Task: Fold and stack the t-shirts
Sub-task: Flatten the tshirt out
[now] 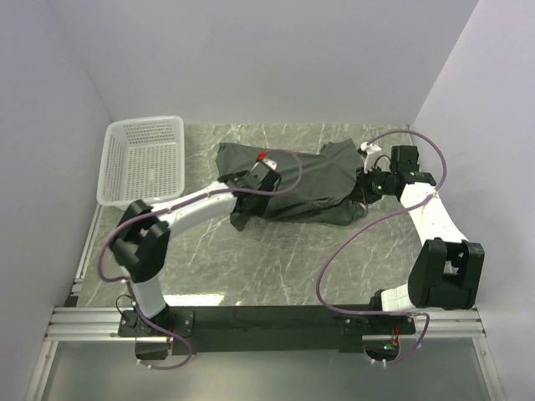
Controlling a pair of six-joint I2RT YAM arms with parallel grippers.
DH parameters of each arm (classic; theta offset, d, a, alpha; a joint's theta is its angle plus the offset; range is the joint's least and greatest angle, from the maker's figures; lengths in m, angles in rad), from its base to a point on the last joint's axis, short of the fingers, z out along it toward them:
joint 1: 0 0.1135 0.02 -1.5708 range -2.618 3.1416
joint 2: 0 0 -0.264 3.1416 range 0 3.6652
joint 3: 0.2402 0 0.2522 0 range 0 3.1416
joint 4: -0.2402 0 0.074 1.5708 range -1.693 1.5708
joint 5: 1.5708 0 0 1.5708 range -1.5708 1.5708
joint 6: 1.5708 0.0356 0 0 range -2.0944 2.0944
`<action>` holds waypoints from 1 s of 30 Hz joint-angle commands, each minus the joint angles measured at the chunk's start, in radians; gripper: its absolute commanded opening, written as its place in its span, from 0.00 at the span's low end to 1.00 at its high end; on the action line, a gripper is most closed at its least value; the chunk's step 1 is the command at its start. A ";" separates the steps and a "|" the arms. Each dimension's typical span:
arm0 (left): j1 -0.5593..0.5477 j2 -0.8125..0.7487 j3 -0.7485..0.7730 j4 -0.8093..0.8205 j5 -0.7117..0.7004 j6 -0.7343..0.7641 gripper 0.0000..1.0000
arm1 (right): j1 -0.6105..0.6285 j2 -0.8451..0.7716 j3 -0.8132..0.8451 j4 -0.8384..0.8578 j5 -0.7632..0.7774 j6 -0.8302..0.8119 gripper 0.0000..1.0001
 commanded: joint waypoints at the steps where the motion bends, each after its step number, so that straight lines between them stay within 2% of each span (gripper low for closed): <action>1: 0.001 -0.188 -0.118 0.022 -0.109 -0.085 0.63 | -0.013 -0.007 -0.020 0.058 0.037 0.009 0.00; 5: 0.003 -0.496 -0.333 0.125 -0.037 -0.194 0.88 | -0.013 0.016 -0.019 0.063 0.026 0.015 0.00; 8: 0.012 -0.626 -0.508 0.218 0.053 -0.277 0.93 | -0.013 0.029 -0.019 0.070 0.031 0.019 0.00; 12: 0.056 -0.610 -0.670 0.326 0.183 -0.369 0.87 | -0.014 0.033 -0.016 0.070 0.034 0.027 0.00; 14: 0.069 -0.552 -0.694 0.398 0.250 -0.416 0.83 | -0.015 0.030 -0.011 0.070 0.034 0.030 0.00; 23: 0.116 -0.425 -0.781 0.596 0.236 -0.567 0.77 | -0.039 0.043 -0.008 0.081 0.017 0.047 0.00; 25: 0.127 -0.402 -0.794 0.672 0.250 -0.578 0.73 | -0.041 0.047 -0.008 0.078 0.008 0.049 0.00; 30: 0.149 -0.270 -0.731 0.700 0.244 -0.591 0.62 | -0.047 0.043 -0.009 0.079 -0.010 0.050 0.00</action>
